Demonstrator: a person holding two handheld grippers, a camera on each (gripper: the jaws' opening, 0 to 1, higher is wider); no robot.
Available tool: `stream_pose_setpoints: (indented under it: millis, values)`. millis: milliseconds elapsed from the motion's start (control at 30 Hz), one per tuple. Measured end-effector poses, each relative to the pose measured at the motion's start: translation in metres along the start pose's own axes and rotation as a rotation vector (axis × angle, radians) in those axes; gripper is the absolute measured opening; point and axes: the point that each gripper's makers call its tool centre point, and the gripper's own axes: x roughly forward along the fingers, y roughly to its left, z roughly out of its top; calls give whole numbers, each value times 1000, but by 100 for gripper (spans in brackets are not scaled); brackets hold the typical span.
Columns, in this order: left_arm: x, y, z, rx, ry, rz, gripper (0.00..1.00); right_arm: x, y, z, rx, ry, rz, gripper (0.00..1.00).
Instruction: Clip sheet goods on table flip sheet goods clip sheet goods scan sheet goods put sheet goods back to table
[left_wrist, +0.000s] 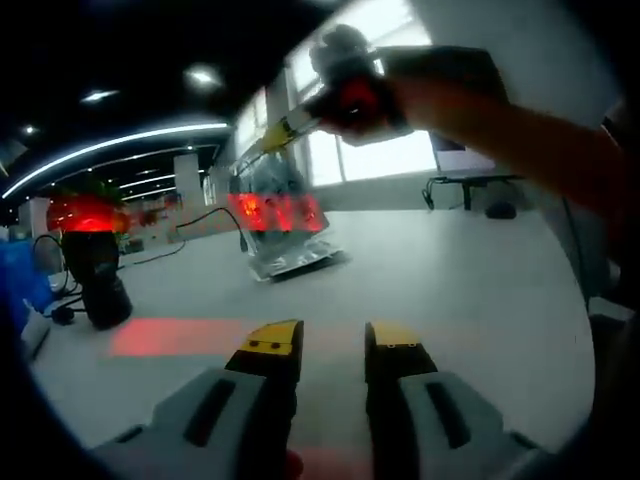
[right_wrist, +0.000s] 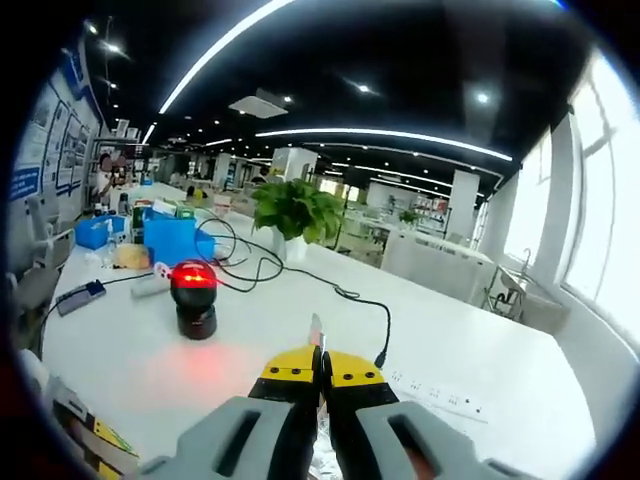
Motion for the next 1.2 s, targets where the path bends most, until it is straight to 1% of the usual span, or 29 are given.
stream_pose_setpoints:
  millis: [167,367,433,500,533,600,700,767,1000,1167,1200]
  values:
    - [2,0,0,3,2,-1,18,-4,-5,-8,63,3,25,0]
    - [2,0,0,0,-1,1,18,-4,-14,-13,67,14,31,0]
    - [3,0,0,3,1,0,18,-1,-17,-18,86,22,48,0]
    - [3,0,-1,6,2,-1,18,2,-23,-23,107,29,46,0]
    - [3,0,-1,8,3,-1,18,2,-24,-23,124,26,54,0]
    - [2,0,-1,8,3,-1,18,1,-21,-21,191,8,100,0]
    - [2,1,-1,10,4,-1,18,-1,-24,-22,200,3,103,0]
    - [-2,-3,0,10,3,0,18,0,-25,-23,208,5,110,0]
    - [-2,-3,0,12,3,-2,18,12,-40,-35,188,43,83,0]
    - [-2,-3,0,13,2,-2,18,25,-49,-45,90,75,54,0]
    - [-2,-3,0,12,2,-2,18,27,-52,-47,56,86,49,0]
